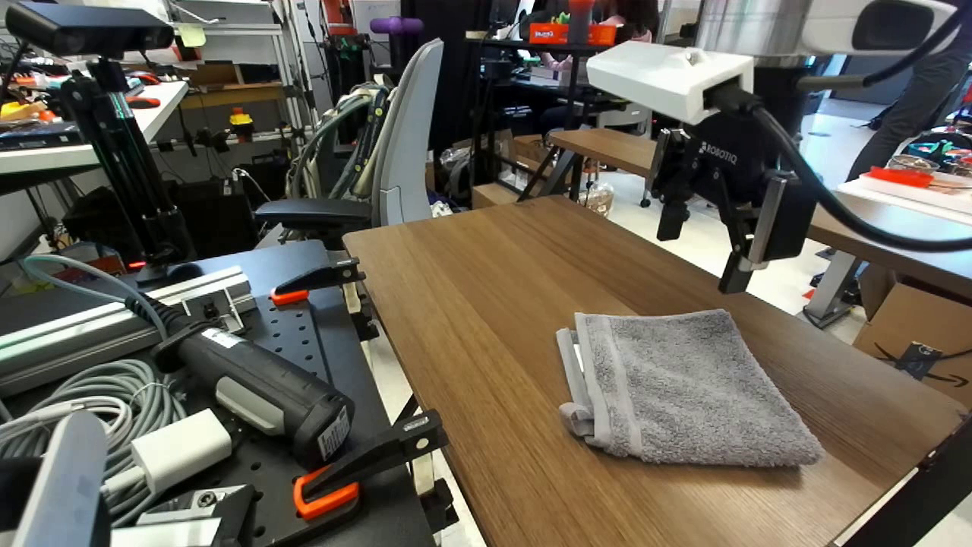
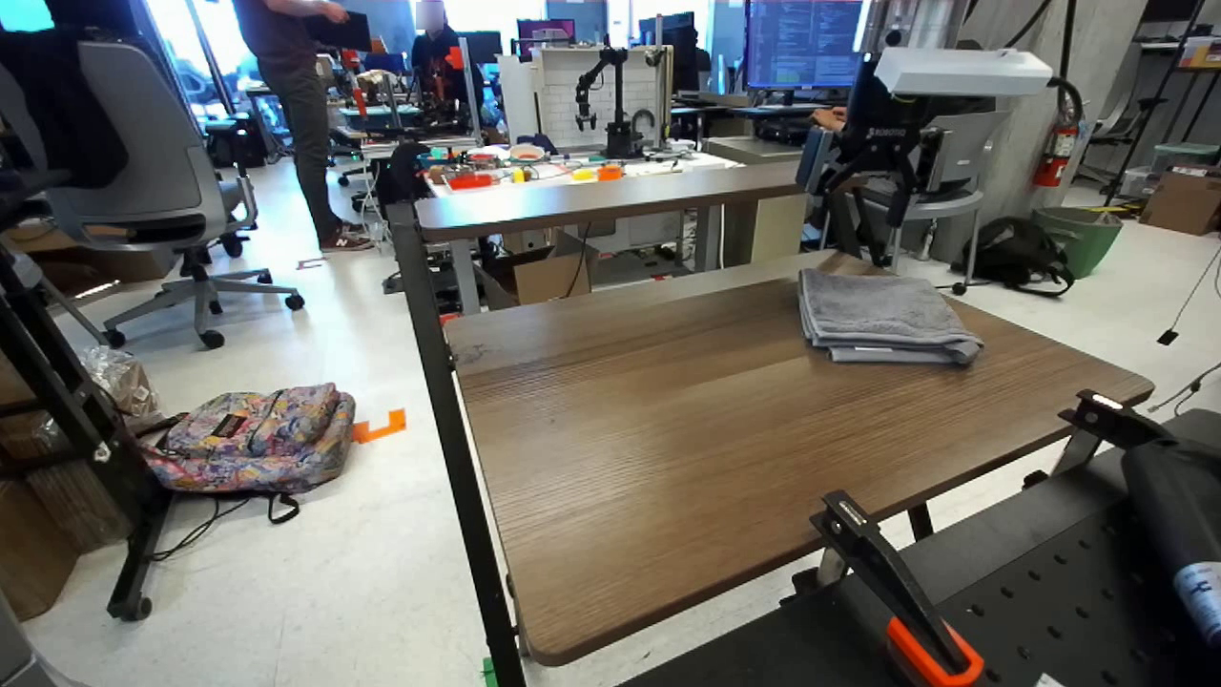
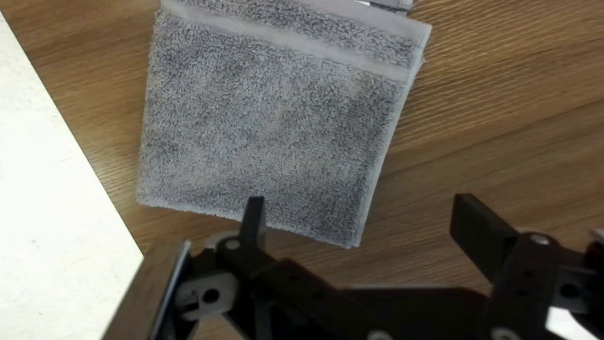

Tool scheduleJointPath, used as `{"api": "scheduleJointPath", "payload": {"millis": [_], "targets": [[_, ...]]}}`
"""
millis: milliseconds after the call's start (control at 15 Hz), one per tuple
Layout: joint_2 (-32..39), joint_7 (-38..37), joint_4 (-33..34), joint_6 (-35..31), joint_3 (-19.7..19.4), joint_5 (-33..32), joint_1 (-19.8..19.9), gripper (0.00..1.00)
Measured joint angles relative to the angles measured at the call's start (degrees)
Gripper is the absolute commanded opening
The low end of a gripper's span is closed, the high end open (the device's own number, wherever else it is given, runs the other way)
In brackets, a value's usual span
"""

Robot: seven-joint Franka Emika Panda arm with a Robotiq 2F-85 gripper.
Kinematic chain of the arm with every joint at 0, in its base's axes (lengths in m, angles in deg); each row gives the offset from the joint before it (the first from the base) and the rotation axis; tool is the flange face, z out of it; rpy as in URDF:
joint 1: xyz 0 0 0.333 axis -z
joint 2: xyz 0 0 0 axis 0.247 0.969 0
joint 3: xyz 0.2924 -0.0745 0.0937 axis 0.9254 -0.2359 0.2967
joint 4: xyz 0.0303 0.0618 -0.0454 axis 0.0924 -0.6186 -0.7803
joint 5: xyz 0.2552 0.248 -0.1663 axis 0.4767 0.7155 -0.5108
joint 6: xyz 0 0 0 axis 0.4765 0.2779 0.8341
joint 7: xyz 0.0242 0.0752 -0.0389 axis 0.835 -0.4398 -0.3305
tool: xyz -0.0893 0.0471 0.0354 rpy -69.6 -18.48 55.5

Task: Move the grey towel to the left

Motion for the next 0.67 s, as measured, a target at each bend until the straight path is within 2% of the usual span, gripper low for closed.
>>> {"api": "scheduleJointPath", "payload": {"millis": [667], "targets": [[1.39, 0.93, -0.82, 0.94, -0.99, 0.04, 3.80, 1.00]]}}
